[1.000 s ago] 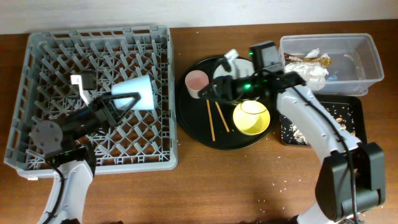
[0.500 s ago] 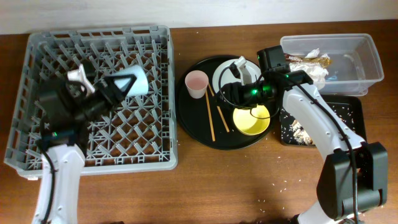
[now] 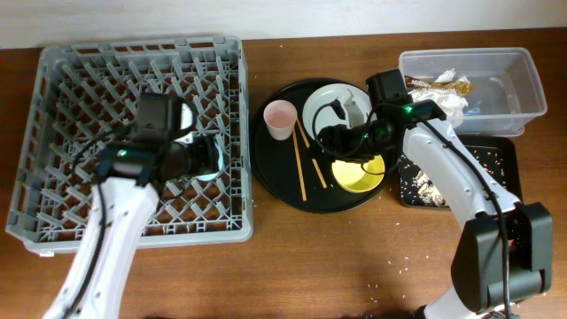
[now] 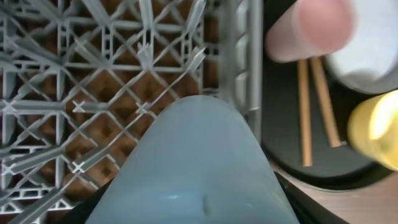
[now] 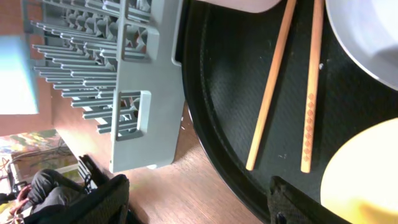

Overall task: Sort waste into correct bins and load items into the dishwasher rack
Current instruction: 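Place the blue cup upside down in the dish rack with left gripper, then grasp the pink cup with the right gripper and pass it left, then lower the pink cup into the dish rack with the left gripper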

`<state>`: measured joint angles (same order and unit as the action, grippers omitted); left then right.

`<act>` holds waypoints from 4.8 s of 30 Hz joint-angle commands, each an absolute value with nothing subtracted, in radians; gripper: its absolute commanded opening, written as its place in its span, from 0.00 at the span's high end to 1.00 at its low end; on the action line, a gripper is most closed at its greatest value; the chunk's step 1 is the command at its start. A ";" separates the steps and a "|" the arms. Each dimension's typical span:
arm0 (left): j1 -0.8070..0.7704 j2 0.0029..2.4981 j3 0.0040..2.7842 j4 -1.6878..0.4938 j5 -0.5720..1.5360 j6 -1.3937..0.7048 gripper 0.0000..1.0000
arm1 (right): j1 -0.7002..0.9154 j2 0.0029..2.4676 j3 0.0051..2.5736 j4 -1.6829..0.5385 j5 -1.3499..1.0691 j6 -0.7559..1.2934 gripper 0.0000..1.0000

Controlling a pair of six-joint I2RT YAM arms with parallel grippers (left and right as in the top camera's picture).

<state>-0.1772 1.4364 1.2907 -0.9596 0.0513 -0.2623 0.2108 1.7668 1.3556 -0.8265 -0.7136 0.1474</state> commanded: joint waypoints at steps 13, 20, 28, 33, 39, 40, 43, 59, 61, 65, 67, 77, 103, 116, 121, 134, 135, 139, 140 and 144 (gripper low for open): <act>-0.266 1.673 1.296 -1.010 -0.068 -0.237 0.49 | 0.208 1.769 1.358 -0.850 -0.694 0.111 0.27; -0.266 1.674 1.297 -1.004 -0.068 -0.237 0.21 | 0.209 1.769 1.358 -0.850 -0.694 0.112 0.27; -0.266 1.673 1.308 -0.984 -0.068 -0.237 0.15 | 0.210 1.769 1.358 -0.833 -0.694 0.112 0.28; -0.265 1.673 1.389 -0.985 -0.033 -0.237 0.13 | 0.234 1.769 1.358 -0.701 -0.582 0.289 0.31; -0.257 1.673 1.504 -0.948 -0.023 -0.237 0.05 | 0.399 1.784 1.358 -0.454 -0.163 0.576 0.39; -0.257 1.674 1.504 -0.943 -0.023 -0.237 0.05 | 0.418 1.792 1.358 -0.425 -0.131 0.598 0.42; -0.244 1.676 1.504 -0.938 -0.030 -0.237 0.05 | 0.448 1.834 1.358 -0.349 -0.111 0.641 0.47; -0.123 1.676 1.503 -0.937 -0.018 -0.237 0.05 | 0.429 1.995 1.360 -0.271 -0.047 0.674 0.63; -0.123 1.676 1.503 -0.937 -0.018 -0.237 0.05 | 0.417 1.995 1.360 -0.279 -0.047 0.674 0.71; -0.123 1.676 1.503 -0.937 0.007 -0.237 0.05 | 0.405 2.001 1.360 -0.279 -0.049 0.675 0.76; -0.123 1.676 1.503 -0.937 0.008 -0.237 0.05 | 0.406 2.006 1.360 -0.271 -0.056 0.675 0.80; -0.124 1.676 1.503 -0.937 0.023 -0.237 0.05 | 0.406 2.050 1.360 -0.239 -0.146 0.673 0.96; -0.003 1.691 1.502 -0.871 1.319 0.129 0.01 | 0.183 1.788 1.360 -0.244 -1.246 0.497 0.96; -0.006 1.692 1.501 -0.876 1.332 0.129 0.06 | 0.308 1.788 1.360 0.144 -1.199 0.774 0.96; -0.006 1.692 1.500 -0.878 1.401 0.130 0.09 | 0.341 1.791 1.360 0.147 -1.139 0.776 0.96; -0.006 1.692 1.500 -0.879 1.478 0.130 0.34 | 0.373 1.792 1.360 0.146 -1.084 0.788 0.96; -0.006 1.692 1.500 -0.879 1.478 0.130 0.37 | 0.373 1.792 1.360 0.146 -1.085 0.788 0.96; -0.005 1.692 1.500 -0.879 1.478 0.130 0.40 | 0.373 1.792 1.360 0.146 -1.088 0.787 0.83; -0.005 1.692 1.500 -0.879 1.477 0.130 0.40 | 0.373 1.792 1.360 0.145 -1.088 0.787 0.79; -0.005 1.692 1.500 -0.875 1.452 0.130 0.40 | 0.373 1.792 1.360 0.136 -1.087 0.787 0.54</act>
<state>0.0010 1.6943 1.4868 -0.8776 1.4300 0.1162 0.3630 1.8034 1.3548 0.1402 -1.1145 0.7830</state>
